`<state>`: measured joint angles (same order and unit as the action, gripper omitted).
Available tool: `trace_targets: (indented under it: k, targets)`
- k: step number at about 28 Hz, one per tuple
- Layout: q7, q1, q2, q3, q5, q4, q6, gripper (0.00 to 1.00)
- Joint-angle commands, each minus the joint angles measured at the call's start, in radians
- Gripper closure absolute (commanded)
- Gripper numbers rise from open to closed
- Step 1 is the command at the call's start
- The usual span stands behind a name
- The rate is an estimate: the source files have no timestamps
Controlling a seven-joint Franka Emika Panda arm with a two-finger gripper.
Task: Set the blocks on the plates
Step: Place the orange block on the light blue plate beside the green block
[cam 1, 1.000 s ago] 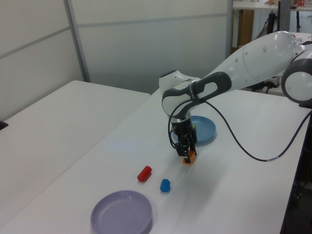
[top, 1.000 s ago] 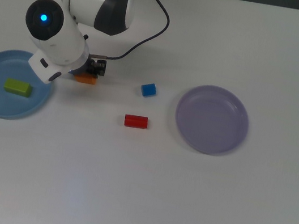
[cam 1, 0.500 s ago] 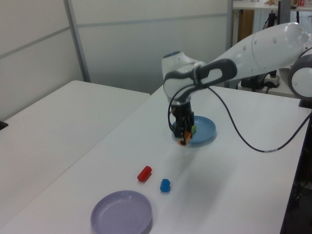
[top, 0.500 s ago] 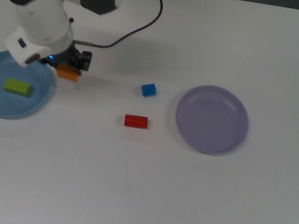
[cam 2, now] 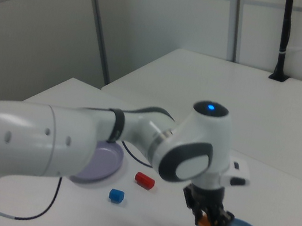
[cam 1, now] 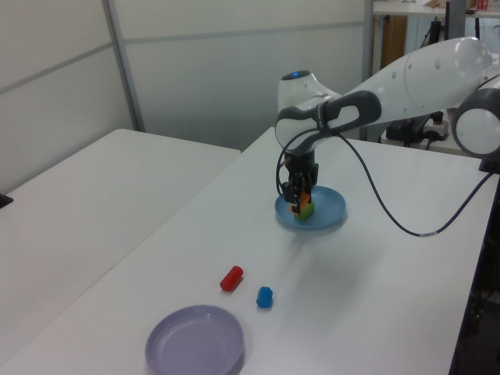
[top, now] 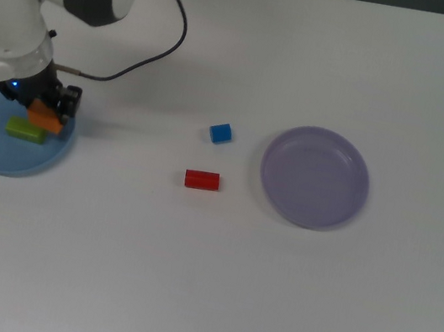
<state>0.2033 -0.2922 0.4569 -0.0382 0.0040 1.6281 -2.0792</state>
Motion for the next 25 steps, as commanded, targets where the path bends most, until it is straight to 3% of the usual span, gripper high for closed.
trace_targets:
  k: [1, 5, 7, 9, 10, 11, 12, 25]
  targets:
    - [0.002, -0.027, 0.025, -0.011, -0.007, -0.008, -0.044, 1.0]
    - [0.004, -0.041, 0.025, -0.011, -0.001, -0.007, -0.062, 0.96]
    - [0.004, -0.042, 0.025, -0.011, -0.001, -0.007, -0.062, 0.85]
    - [0.007, -0.042, 0.026, -0.011, -0.001, -0.005, -0.062, 0.62]
    - [0.011, -0.042, 0.026, -0.011, -0.001, -0.004, -0.062, 0.26]
    - [0.011, -0.042, 0.026, -0.011, -0.001, -0.004, -0.062, 0.08]
    - [0.013, -0.042, 0.026, -0.011, -0.001, -0.002, -0.062, 0.0]
    - [0.011, -0.012, 0.011, 0.009, 0.004, -0.007, -0.055, 0.0]
